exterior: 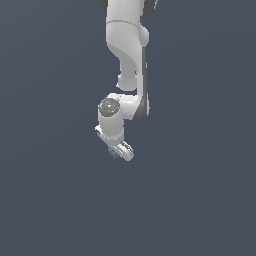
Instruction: Pick up the object and move it to a goal position.
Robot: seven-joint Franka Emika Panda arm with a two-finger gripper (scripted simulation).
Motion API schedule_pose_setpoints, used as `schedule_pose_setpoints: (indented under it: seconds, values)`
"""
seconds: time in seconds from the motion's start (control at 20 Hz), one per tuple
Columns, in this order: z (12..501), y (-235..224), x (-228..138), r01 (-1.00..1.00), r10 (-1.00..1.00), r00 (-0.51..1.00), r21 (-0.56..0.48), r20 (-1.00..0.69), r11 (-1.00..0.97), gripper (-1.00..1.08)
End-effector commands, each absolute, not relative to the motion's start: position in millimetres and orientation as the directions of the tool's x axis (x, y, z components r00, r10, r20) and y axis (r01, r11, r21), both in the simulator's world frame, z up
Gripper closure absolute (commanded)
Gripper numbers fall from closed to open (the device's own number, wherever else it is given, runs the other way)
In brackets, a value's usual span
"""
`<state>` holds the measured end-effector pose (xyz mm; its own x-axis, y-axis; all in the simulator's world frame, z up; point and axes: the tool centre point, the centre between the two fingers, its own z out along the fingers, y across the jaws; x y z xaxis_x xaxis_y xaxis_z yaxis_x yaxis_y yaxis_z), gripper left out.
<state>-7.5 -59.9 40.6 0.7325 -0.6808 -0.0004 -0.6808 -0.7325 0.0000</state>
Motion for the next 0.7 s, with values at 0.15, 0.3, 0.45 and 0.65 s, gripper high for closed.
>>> schedule_pose_setpoints:
  seconds: [0.15, 0.3, 0.45, 0.65]
  values:
    - [39.8, -60.3, -7.3, -0.681, -0.681, 0.732, 0.0, 0.0, -0.732, 1.08]
    - [39.8, -60.3, -7.3, -0.681, -0.681, 0.732, 0.0, 0.0, -0.732, 1.08]
    - [40.7, -59.6, -7.1, -0.681, -0.681, 0.732, -0.001, 0.0, -0.732, 1.08]
    - [44.0, -50.0, -8.0, -0.681, -0.681, 0.732, -0.001, 0.0, -0.732, 1.08]
